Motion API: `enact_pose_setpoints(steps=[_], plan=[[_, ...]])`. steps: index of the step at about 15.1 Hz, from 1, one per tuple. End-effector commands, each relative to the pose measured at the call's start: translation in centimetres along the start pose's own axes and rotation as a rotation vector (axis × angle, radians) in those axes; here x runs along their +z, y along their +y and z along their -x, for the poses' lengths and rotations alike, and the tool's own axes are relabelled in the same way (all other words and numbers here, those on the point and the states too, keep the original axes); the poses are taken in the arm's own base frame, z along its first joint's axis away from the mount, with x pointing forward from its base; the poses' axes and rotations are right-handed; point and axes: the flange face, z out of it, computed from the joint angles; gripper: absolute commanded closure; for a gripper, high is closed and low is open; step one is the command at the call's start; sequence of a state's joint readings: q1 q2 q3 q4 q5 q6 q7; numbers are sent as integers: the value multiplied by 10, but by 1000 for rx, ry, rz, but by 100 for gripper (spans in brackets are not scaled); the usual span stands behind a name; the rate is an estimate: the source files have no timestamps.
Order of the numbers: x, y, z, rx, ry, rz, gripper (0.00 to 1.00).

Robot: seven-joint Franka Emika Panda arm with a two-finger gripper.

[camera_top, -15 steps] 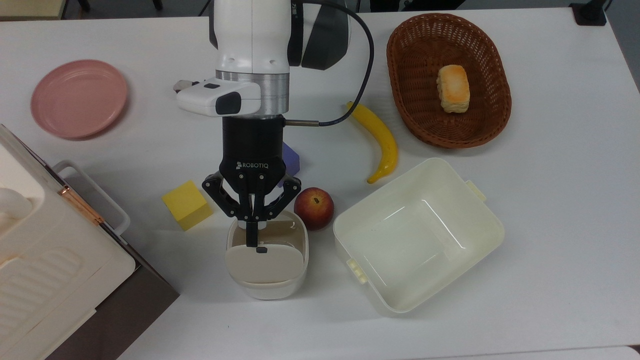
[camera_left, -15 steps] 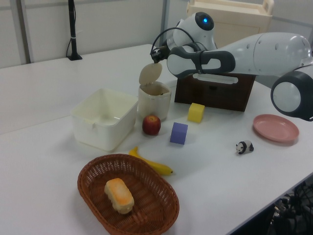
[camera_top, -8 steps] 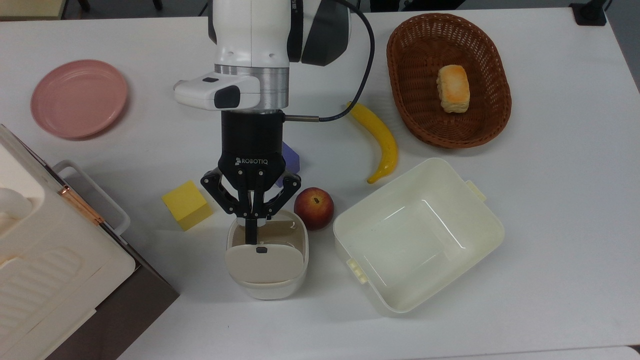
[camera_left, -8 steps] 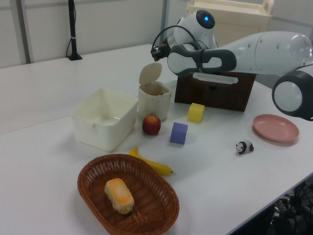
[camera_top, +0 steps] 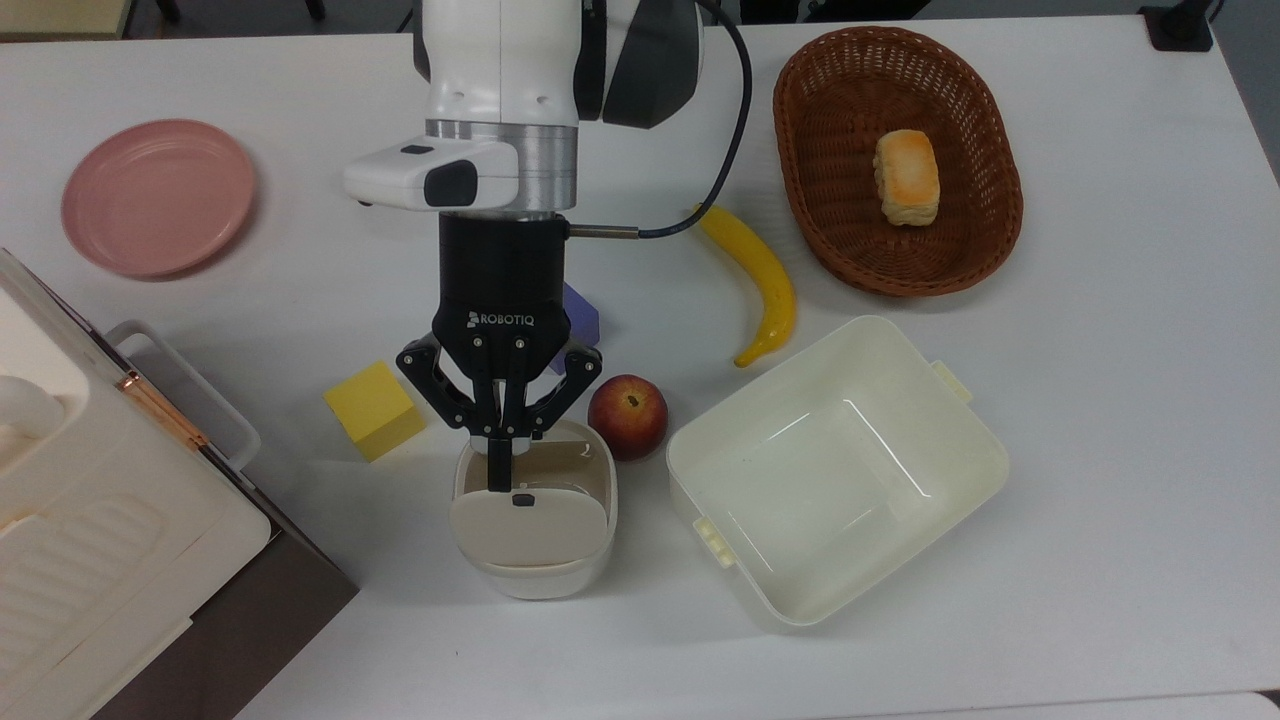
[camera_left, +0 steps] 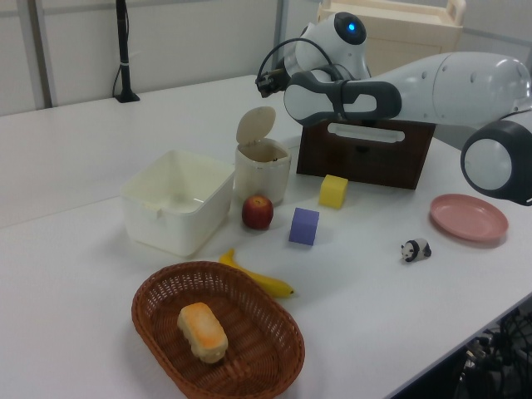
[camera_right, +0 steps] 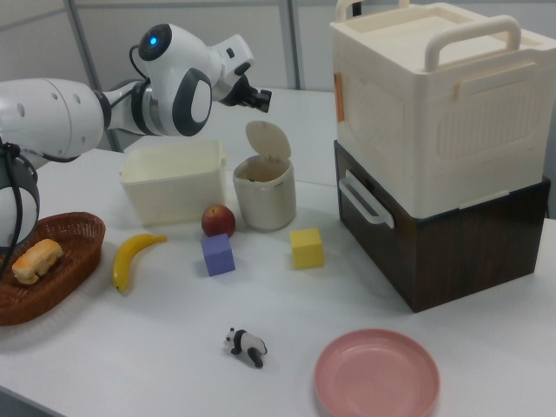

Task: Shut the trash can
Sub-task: 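Lower the gripper against the raised lid and push it forward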

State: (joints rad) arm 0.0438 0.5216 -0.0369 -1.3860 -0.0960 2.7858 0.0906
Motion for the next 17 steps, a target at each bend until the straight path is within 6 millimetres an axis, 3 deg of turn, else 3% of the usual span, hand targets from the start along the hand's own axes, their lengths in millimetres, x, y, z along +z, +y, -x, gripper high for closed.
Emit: enact_pose_setpoints(steps=[1, 11, 17], plan=[[20, -2, 6, -26, 6, 4, 100], [28, -5, 15, -42, -12, 6, 100], [36, -4, 35, -63, -57, 14, 100]])
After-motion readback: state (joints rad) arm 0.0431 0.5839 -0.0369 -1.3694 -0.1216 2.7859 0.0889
